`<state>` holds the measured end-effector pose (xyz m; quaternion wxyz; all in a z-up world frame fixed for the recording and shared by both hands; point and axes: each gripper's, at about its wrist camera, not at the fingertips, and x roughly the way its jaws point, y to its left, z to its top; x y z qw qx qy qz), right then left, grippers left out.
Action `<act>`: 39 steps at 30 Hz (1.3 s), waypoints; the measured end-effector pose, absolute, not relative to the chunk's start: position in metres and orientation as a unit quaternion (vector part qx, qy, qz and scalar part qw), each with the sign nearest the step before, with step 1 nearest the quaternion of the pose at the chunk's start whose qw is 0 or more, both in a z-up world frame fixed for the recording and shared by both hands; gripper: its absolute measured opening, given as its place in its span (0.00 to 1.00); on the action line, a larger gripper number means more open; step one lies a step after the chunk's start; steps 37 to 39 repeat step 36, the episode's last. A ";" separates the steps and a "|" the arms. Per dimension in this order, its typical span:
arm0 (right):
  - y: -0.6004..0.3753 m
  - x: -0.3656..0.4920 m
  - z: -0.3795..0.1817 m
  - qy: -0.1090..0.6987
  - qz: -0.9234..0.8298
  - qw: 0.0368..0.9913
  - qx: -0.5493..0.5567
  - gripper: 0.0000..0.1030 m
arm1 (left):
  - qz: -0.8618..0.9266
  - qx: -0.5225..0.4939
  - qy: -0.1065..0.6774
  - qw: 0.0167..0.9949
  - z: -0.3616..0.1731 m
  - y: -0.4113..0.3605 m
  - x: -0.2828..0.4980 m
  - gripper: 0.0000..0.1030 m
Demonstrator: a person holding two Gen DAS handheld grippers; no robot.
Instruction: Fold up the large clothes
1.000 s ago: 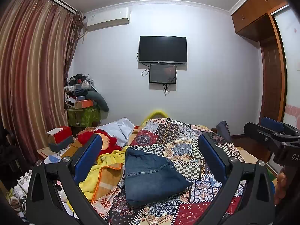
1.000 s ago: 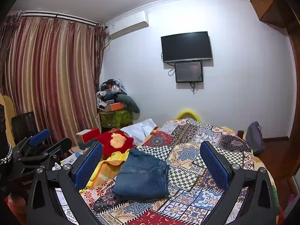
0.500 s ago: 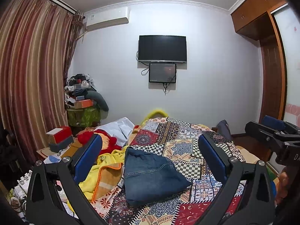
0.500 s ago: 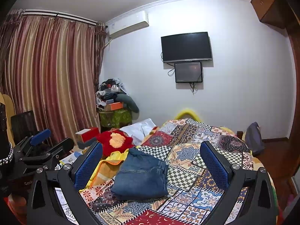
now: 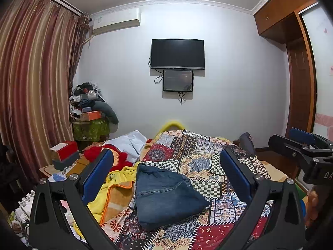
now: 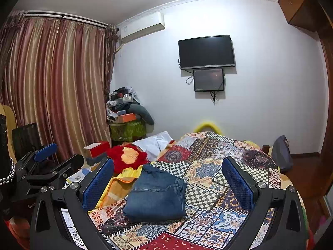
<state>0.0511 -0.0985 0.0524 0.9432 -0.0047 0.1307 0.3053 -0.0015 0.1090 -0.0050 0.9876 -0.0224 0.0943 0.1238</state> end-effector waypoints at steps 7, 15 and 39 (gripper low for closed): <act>-0.099 0.052 0.052 0.132 0.305 0.943 -0.006 1.00 | 0.119 -0.023 0.096 0.988 -0.005 0.108 -0.001 1.00; -0.099 0.054 0.051 0.133 0.300 0.945 -0.005 1.00 | 0.112 -0.027 0.099 0.988 -0.004 0.110 0.001 1.00; -0.097 0.061 0.045 0.140 0.291 0.946 -0.002 1.00 | 0.097 -0.039 0.103 0.989 -0.007 0.114 0.000 1.00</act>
